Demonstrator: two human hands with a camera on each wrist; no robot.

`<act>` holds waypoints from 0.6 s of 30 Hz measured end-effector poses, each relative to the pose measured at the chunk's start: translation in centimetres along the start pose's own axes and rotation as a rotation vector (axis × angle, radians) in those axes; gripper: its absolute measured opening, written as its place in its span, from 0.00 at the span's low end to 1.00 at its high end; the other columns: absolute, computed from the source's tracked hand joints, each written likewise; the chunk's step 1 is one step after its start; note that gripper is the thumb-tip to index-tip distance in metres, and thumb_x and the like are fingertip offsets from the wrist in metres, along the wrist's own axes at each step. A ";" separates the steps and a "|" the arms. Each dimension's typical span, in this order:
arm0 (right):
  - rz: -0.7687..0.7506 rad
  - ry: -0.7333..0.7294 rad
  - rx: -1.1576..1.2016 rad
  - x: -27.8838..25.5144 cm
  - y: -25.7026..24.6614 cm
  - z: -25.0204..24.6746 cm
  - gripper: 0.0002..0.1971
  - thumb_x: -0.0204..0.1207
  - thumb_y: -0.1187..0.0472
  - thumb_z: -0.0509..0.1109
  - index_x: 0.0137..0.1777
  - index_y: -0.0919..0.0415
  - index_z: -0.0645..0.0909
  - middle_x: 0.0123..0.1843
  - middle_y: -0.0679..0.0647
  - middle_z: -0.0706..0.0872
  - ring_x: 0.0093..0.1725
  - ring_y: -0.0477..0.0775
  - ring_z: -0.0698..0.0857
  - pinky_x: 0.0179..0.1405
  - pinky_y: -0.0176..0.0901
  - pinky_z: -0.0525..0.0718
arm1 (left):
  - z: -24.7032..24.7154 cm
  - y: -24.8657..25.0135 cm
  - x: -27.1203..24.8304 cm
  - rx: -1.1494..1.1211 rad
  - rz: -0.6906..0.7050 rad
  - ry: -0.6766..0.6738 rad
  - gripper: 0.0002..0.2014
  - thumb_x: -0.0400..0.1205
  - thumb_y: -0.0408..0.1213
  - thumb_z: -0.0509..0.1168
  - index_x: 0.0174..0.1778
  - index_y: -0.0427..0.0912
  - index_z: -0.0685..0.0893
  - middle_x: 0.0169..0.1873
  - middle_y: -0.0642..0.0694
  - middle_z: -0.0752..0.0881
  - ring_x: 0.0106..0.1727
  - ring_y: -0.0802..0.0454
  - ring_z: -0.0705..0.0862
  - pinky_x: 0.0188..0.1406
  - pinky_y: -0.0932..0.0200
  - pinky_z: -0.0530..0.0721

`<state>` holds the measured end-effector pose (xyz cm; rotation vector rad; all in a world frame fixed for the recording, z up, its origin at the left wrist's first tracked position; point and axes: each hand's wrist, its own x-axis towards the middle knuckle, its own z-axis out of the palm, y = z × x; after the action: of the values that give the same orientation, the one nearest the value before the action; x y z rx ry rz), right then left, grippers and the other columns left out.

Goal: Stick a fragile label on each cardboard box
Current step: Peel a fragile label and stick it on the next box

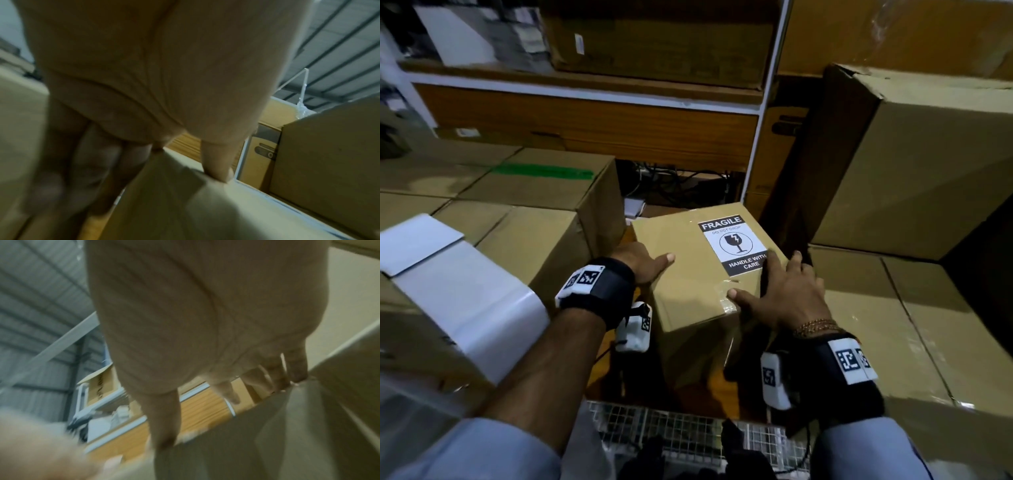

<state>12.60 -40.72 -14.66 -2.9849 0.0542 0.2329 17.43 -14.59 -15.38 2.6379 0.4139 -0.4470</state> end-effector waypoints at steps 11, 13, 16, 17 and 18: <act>0.168 0.211 0.166 0.7 0.0 -0.2 0.57 0.67 0.18 0.68 0.78 0.70 0.70 0.70 0.69 0.80 0.70 0.70 0.77 0.66 0.58 0.80 | 0.1 -1.9 -2.6 -0.177 0.190 0.047 0.32 0.76 0.65 0.74 0.67 0.46 0.81 0.61 0.48 0.88 0.56 0.46 0.86 0.54 0.48 0.87; 0.133 0.241 0.161 0.6 0.0 -0.4 0.46 0.68 0.20 0.70 0.64 0.65 0.80 0.62 0.65 0.83 0.64 0.68 0.78 0.61 0.56 0.80 | -0.3 -2.0 -3.6 -0.223 0.206 0.141 0.34 0.76 0.59 0.77 0.72 0.44 0.78 0.64 0.47 0.86 0.63 0.44 0.84 0.59 0.49 0.84; 0.080 0.354 0.212 0.4 -0.7 -0.7 0.38 0.72 0.26 0.73 0.59 0.64 0.81 0.58 0.64 0.83 0.61 0.67 0.80 0.58 0.54 0.79 | -0.9 -2.4 -4.6 -0.292 0.218 0.281 0.34 0.76 0.53 0.80 0.71 0.42 0.74 0.66 0.44 0.85 0.65 0.41 0.84 0.57 0.51 0.82; 0.066 0.385 0.241 0.3 -1.0 -0.7 0.37 0.73 0.28 0.73 0.59 0.65 0.81 0.57 0.64 0.84 0.60 0.67 0.80 0.56 0.54 0.79 | -1.0 -2.7 -4.6 -0.317 0.218 0.320 0.35 0.75 0.52 0.81 0.71 0.43 0.73 0.66 0.43 0.85 0.65 0.41 0.84 0.58 0.49 0.84; 0.060 0.405 0.290 0.3 -1.3 -0.7 0.36 0.74 0.30 0.74 0.59 0.66 0.80 0.57 0.64 0.83 0.59 0.67 0.81 0.53 0.53 0.79 | -1.0 -2.9 -4.6 -0.345 0.212 0.348 0.37 0.74 0.52 0.82 0.72 0.44 0.71 0.67 0.42 0.85 0.65 0.40 0.84 0.60 0.46 0.85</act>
<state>13.05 -39.59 -13.88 -2.6925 0.2028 -0.3465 12.53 -12.67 -13.88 2.3818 0.2811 0.1446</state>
